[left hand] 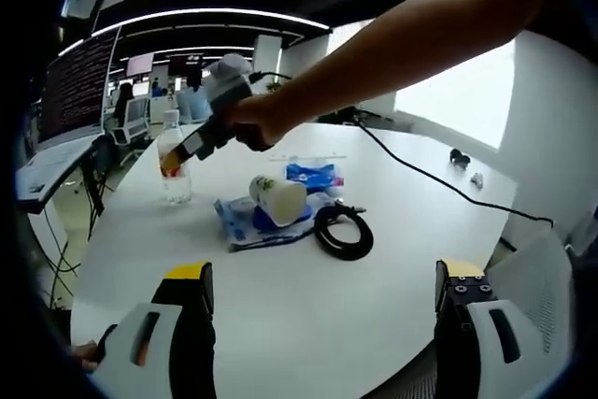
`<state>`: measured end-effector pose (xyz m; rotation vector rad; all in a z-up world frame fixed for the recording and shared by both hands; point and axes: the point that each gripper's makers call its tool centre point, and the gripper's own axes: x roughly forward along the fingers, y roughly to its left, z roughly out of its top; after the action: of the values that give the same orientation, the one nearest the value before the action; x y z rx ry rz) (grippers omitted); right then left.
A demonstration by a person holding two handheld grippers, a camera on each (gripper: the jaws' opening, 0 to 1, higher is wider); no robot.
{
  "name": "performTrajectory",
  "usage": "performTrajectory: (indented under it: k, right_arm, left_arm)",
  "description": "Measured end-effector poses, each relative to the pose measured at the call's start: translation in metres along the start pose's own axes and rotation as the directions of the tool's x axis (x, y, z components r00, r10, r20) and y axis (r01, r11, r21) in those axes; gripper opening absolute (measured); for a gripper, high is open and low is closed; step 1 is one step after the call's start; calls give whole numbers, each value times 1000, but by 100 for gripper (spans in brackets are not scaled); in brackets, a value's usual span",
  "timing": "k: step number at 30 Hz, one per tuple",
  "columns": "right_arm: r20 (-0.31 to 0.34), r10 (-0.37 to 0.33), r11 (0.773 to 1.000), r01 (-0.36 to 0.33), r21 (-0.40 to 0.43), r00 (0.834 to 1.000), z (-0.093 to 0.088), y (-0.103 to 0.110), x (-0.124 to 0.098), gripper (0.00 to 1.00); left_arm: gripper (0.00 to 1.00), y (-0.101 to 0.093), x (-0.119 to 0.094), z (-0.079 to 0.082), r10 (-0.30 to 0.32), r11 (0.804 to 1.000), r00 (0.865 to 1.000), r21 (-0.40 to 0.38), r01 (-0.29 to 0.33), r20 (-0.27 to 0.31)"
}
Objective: Arrange the tabletop items into an orderly group along one side of the table until the central work area is clear of visible clutter.
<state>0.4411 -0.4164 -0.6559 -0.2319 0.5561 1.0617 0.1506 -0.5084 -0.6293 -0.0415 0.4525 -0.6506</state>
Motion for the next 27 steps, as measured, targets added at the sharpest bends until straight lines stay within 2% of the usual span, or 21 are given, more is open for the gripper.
performTrajectory:
  k: [2,4,8,18,27]
  right_arm:
    - [1,-5,1000,5,-2,1000,3,-3,-9,56]
    - [6,-6,1000,6,-2,1000,3,-7,-7,56]
    - [19,-21,1000,21,5,1000,6,-8,-24,56]
    - [5,-42,999,42,-10,999,-6,-13,-55,59]
    - [-22,-58,998,58,-17,998,-22,-6,-88,59]
  left_arm:
    - [99,0,-1,1,1,1000,1000,0,-1,5]
    - [99,0,-1,2,2,1000,1000,-1,-2,8]
    - [99,-1,-1,3,0,1000,1000,2,0,11]
    - [98,-3,-1,3,-6,1000,1000,23,6,9]
    - [98,-3,-1,2,-3,999,1000,39,2,8]
